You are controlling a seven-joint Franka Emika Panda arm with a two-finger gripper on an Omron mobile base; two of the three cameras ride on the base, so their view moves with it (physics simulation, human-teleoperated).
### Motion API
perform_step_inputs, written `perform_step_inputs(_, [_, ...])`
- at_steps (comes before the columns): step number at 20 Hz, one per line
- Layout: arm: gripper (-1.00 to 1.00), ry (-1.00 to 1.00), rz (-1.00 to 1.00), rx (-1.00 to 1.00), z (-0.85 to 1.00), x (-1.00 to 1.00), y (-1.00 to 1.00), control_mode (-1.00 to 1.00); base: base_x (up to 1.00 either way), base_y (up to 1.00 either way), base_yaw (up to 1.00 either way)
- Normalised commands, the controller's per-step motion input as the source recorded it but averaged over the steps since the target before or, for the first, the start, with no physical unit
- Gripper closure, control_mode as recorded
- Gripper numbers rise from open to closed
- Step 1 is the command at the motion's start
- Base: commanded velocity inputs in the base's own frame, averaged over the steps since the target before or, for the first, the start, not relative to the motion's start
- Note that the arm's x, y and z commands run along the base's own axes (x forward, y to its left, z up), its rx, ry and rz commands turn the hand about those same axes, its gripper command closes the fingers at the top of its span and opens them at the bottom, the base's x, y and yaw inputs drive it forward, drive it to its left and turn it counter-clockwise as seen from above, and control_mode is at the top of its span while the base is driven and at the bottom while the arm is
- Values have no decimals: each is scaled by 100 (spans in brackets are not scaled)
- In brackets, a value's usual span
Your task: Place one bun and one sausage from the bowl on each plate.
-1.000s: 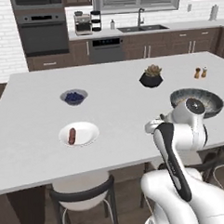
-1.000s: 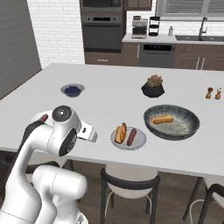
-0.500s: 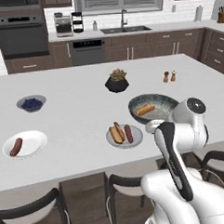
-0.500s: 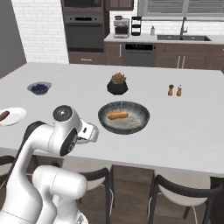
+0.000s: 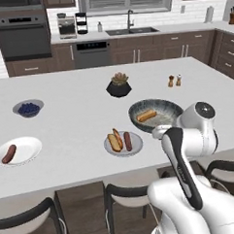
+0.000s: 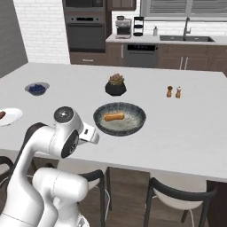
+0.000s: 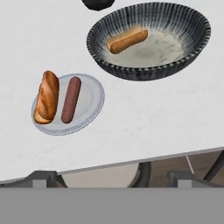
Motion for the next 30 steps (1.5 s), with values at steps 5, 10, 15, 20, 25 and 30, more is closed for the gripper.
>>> perform_step_inputs(5, [-100, 0, 0, 0, 0, 0, 0, 100, 31, 5, 0])
perform_step_inputs(10, [-100, 7, 0, 0, 17, 20, 0, -100, 0, 0, 1])
perform_step_inputs(15, [-100, 16, -6, 0, 76, 95, -4, -100, 0, 0, 0])
perform_step_inputs(20, [-100, -5, -34, 7, 40, 100, -26, -100, 0, 0, 0])
perform_step_inputs(25, [-100, -3, -37, 25, 0, 100, -40, -100, 0, 0, 0])
perform_step_inputs(30, [-100, -1, -12, 30, -26, 93, -63, -100, 0, 0, 0])
